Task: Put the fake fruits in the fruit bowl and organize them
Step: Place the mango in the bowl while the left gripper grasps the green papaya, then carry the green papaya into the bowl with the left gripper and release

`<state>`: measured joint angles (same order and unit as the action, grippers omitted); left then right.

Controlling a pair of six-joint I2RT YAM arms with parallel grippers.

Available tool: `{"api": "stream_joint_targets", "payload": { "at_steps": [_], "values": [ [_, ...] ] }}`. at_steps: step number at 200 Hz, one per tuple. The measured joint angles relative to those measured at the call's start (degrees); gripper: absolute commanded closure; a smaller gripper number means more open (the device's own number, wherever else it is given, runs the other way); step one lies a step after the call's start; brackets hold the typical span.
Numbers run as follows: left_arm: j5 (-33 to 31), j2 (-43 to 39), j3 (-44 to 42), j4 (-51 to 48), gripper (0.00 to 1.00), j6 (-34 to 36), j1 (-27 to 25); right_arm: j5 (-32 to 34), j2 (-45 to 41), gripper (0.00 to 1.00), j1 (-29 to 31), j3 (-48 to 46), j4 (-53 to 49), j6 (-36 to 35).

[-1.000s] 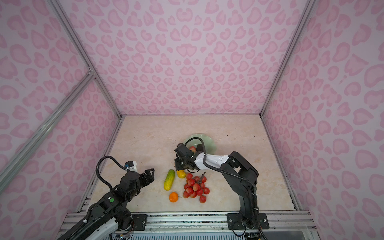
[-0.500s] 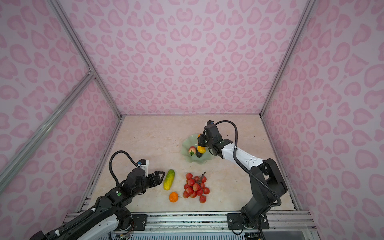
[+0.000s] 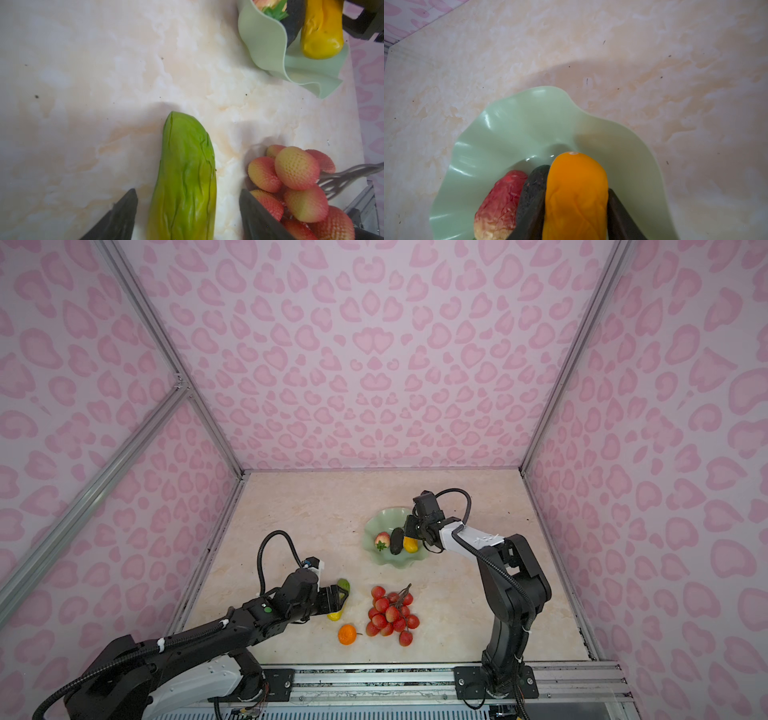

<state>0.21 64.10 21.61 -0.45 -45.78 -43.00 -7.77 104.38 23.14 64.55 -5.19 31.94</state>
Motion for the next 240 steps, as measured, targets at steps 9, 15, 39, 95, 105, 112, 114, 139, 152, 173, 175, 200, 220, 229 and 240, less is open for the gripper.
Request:
{"api": "stream_joint_targets", "payload": {
  "at_steps": [9, 15, 39, 95, 105, 112, 114, 139, 152, 173, 175, 200, 220, 229, 240],
  "values": [
    [0.0, 2.0, 0.5, 0.7, 0.45, 0.0, -0.5, -0.1, -0.1, 0.42, -0.3, 0.1, 0.2, 0.1],
    [0.0, 3.1, 0.8, 1.0, 0.52, 0.0, -0.7, -0.2, -0.4, 0.41, -0.4, 0.1, 0.2, 0.3],
    [0.3, 7.6, 3.2, 2.3, 0.70, 0.7, -1.3, -0.2, -3.3, 0.34, -1.2, 0.1, 0.4, 0.4],
    [-0.5, 7.7, 13.0, -1.8, 0.72, 4.9, -1.8, 2.3, -15.6, 0.20, -2.7, -5.9, 2.5, -0.3],
    [-1.2, 8.0, 16.7, -2.5, 0.72, 7.0, -1.8, 2.2, -17.7, 0.17, -2.7, -7.4, 2.5, -0.7],
    [-1.8, 8.9, 19.6, -2.8, 0.72, 8.6, -1.8, 2.3, -19.0, 0.15, -2.7, -8.4, 2.5, -1.1],
    [-1.9, 9.3, 20.4, -2.8, 0.72, 9.1, -1.8, 2.3, -19.2, 0.15, -2.7, -8.6, 2.4, -1.2],
    [-2.6, 16.9, 31.4, -3.3, 0.72, 14.8, -1.7, 3.3, -23.1, 0.11, -2.7, -11.4, 2.3, -2.6],
    [-2.6, 22.2, 36.6, -3.7, 0.72, 17.6, -1.7, 3.5, -24.8, 0.10, -2.7, -12.6, 2.2, -3.1],
    [-1.6, 31.1, 44.7, -4.3, 0.72, 20.6, -1.1, 3.7, -27.6, 0.10, -2.7, -14.7, 1.5, -3.7],
    [-1.6, 32.0, 45.6, -4.5, 0.72, 20.9, -1.0, 3.7, -27.9, 0.10, -2.7, -14.8, 1.4, -3.7],
    [-0.7, 40.5, 52.8, -4.8, 0.72, 22.4, 0.6, 3.8, -31.5, 0.09, -2.7, -16.4, -0.3, -4.2],
    [0.5, 45.8, 56.7, -5.7, 0.70, 22.8, 2.1, 3.9, -33.2, 0.10, -2.7, -17.2, -1.2, -4.6],
    [1.3, 47.5, 57.9, -5.8, 0.67, 22.8, 2.6, 3.9, -33.6, 0.10, -2.7, -17.4, -1.6, -4.7],
    [2.0, 48.9, 58.7, -5.8, 0.54, 22.6, 3.1, 3.9, -34.0, 0.10, -2.7, -17.5, -2.2, -4.8]
  ]
}}
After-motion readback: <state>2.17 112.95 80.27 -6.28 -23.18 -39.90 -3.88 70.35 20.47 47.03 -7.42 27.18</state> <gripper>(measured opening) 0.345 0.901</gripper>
